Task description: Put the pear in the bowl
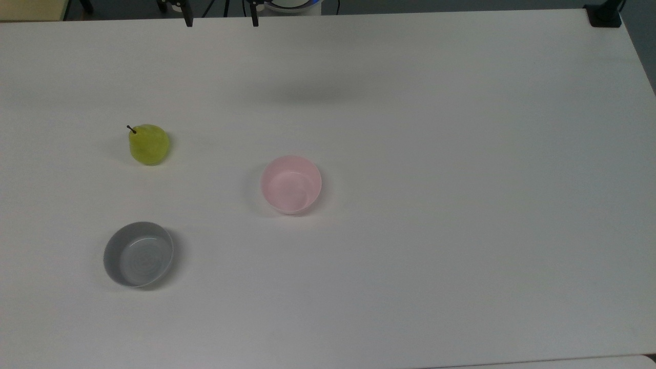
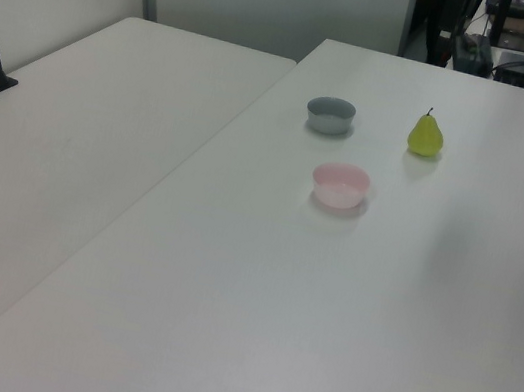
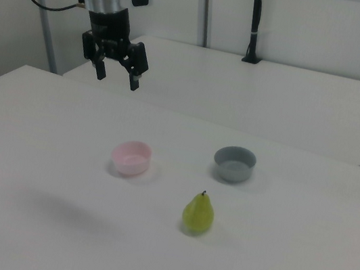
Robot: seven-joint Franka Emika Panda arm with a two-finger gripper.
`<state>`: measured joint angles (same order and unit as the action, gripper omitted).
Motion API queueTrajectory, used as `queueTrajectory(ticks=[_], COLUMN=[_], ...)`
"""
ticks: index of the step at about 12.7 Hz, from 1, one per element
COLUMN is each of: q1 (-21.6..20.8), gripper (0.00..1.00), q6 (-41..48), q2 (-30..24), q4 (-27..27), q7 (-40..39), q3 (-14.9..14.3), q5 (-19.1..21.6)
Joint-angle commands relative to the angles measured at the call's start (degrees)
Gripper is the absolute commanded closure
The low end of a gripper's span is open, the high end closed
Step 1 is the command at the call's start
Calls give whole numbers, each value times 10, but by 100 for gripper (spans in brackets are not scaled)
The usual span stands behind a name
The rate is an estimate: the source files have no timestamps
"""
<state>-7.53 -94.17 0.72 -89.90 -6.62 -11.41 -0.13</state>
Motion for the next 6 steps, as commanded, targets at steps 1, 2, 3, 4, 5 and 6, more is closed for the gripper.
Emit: queueTrajectory(ticks=[1,2,3,4,5,6], q1=[3,6,16,25,37,49], gripper=[0,0,0,0,0,0], q6=[-7,-7,-7,-7,-7,-7], q2=[-7,-8,-9,-10,-10,-9], q4=[-5,-5,-5,-2,1,5], q7=[-33,-57,-84,-123,-153,-160], q3=[-7,-7,-7,-7,-7,-6], q5=[10,9,8,7,6,3])
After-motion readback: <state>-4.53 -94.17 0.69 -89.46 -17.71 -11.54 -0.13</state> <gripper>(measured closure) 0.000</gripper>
